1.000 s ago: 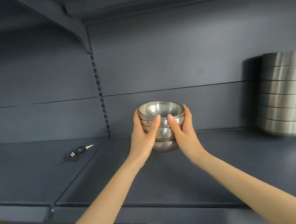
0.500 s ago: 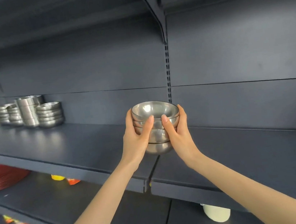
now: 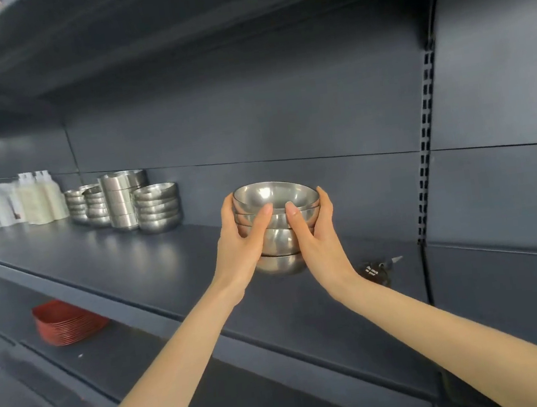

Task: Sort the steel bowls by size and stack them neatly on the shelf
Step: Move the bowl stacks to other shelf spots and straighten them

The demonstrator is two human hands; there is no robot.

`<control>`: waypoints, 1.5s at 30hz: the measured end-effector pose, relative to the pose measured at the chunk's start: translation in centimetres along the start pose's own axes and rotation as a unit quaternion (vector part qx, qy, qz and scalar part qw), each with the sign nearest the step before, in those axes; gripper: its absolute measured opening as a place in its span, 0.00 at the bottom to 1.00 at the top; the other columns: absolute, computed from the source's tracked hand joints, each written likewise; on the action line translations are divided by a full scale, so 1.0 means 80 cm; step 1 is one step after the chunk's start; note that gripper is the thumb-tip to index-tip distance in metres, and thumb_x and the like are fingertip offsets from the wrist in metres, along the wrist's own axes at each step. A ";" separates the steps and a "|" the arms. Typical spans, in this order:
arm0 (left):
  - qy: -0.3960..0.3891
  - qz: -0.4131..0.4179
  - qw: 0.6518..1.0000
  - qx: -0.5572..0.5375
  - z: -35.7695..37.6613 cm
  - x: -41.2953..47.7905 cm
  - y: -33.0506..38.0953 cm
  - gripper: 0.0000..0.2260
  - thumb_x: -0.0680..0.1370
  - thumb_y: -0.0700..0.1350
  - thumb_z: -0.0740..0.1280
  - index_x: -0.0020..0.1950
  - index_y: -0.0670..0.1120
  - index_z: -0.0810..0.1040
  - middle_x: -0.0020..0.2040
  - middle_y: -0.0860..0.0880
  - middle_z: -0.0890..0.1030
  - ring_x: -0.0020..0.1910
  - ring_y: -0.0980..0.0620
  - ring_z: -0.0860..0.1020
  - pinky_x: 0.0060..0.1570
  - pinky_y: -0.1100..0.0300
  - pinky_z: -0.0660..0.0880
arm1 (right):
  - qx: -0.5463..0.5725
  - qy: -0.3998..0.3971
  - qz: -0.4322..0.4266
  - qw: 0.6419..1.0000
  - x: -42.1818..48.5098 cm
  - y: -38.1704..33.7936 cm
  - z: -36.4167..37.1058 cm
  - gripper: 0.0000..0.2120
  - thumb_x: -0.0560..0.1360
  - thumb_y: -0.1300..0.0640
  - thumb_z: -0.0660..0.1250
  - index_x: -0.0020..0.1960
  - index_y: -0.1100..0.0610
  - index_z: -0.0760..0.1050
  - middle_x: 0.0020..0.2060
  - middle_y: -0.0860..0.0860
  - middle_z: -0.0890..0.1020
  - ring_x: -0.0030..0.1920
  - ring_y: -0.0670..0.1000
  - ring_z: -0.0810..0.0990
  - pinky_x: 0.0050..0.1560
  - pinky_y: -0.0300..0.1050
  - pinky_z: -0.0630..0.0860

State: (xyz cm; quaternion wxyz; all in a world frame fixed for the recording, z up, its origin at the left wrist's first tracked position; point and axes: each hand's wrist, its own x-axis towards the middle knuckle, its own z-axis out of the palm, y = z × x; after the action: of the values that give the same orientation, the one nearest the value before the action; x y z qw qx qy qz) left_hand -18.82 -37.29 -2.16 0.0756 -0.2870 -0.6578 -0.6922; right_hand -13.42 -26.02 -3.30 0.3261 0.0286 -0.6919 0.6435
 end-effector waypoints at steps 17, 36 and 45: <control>-0.051 -0.056 0.993 -0.093 -0.181 0.109 -0.088 0.26 0.69 0.59 0.68 0.66 0.60 0.67 0.55 0.59 0.80 0.53 0.64 0.79 0.49 0.66 0.73 | 0.029 0.007 0.044 0.999 0.094 0.076 0.194 0.33 0.72 0.40 0.64 0.73 0.41 0.53 0.59 0.34 0.72 0.59 0.34 0.72 0.56 0.32 0.70; -0.133 -0.092 0.980 -0.114 -0.398 0.204 -0.162 0.33 0.70 0.61 0.66 0.72 0.54 0.63 0.59 0.55 0.77 0.52 0.63 0.79 0.53 0.64 0.76 | -0.025 0.045 0.043 0.998 0.127 0.135 0.418 0.48 0.66 0.32 0.69 0.77 0.42 0.47 0.70 0.42 0.69 0.69 0.43 0.70 0.72 0.51 0.66; -0.163 -0.054 0.981 -0.093 -0.387 0.268 -0.200 0.19 0.74 0.57 0.66 0.62 0.58 0.66 0.51 0.63 0.78 0.50 0.69 0.78 0.54 0.61 0.76 | -0.035 0.090 0.007 0.995 0.187 0.165 0.422 0.33 0.72 0.43 0.65 0.73 0.46 0.56 0.64 0.43 0.75 0.61 0.40 0.77 0.64 0.43 0.74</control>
State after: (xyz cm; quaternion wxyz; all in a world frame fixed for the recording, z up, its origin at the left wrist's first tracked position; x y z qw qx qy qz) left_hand -53.45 -58.96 -4.47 -0.0973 -0.3662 -0.6082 -0.6975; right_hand -45.22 -48.78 -6.13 0.3831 -0.0462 -0.6823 0.6209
